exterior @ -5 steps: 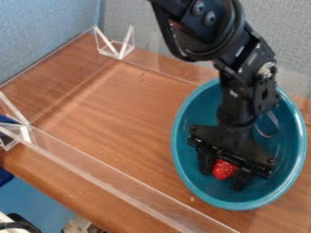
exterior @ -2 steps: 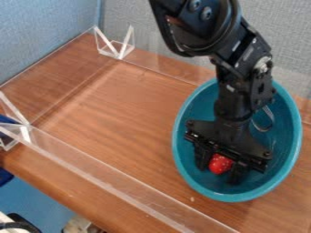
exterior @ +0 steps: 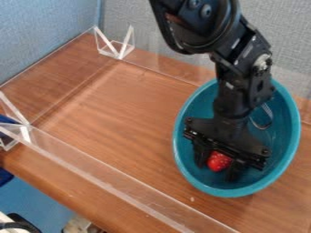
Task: Remove the strawberry from inside the blue bowl and put it on the table
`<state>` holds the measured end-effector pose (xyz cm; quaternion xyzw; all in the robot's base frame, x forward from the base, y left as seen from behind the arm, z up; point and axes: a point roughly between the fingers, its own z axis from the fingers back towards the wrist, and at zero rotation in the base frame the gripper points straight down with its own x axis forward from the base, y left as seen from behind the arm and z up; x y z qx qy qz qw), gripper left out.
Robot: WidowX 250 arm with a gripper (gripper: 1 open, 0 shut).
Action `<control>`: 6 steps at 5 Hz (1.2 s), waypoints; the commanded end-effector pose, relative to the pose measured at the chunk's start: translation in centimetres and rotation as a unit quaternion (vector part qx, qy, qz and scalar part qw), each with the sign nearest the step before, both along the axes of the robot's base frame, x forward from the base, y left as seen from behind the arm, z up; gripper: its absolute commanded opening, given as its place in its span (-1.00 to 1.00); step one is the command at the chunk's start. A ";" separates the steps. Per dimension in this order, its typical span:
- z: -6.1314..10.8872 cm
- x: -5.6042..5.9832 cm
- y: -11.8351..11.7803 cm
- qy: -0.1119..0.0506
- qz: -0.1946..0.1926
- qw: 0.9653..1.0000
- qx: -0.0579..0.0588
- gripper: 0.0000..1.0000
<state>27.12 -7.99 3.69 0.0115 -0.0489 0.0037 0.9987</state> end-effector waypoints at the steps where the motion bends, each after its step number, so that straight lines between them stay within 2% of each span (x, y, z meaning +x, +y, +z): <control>1: 2.2 1.1 0.3 -0.037 0.007 0.999 -0.009 -1.00; 6: 2.4 0.6 0.9 -0.035 0.001 0.999 0.000 -1.00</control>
